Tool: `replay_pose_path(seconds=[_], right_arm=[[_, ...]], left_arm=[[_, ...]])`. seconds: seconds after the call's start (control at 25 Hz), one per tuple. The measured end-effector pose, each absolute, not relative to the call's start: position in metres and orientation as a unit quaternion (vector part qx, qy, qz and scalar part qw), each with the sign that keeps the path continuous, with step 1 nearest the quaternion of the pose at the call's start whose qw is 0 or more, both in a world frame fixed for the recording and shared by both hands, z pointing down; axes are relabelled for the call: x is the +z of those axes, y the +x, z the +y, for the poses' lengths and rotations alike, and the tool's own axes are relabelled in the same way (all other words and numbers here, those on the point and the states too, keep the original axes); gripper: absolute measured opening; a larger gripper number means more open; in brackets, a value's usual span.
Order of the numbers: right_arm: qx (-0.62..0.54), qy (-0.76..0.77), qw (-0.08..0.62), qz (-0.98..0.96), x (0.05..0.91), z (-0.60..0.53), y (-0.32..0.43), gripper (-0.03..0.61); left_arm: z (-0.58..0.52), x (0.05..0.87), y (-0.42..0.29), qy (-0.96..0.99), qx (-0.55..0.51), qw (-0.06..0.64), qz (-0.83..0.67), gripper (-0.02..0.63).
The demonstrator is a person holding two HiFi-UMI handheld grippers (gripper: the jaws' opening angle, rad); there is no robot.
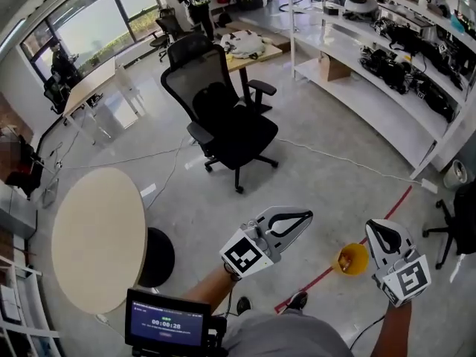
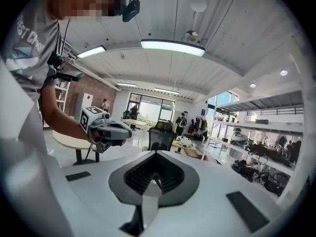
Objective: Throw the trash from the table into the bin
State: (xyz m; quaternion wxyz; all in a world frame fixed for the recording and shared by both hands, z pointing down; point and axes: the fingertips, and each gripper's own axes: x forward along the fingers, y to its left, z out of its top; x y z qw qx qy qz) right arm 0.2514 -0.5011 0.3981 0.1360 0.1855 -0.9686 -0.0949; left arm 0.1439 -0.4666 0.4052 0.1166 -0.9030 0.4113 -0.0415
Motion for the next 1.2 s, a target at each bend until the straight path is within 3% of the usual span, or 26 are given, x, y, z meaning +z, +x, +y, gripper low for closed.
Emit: replay_pose_path(seconds=[0.6, 1.2], right_arm=[[-0.22, 0.113, 0.112, -0.963, 0.352, -0.381, 0.097, 0.008], [-0.226, 0.124, 0.14, -0.956, 0.358, -0.322, 0.049, 0.008]], left_arm=[[-0.358, 0.392, 0.03, -0.887, -0.017, 0.102, 0.45, 0.043], [-0.302, 0.4, -0.024, -0.892, -0.004, 0.091, 0.443, 0.043]])
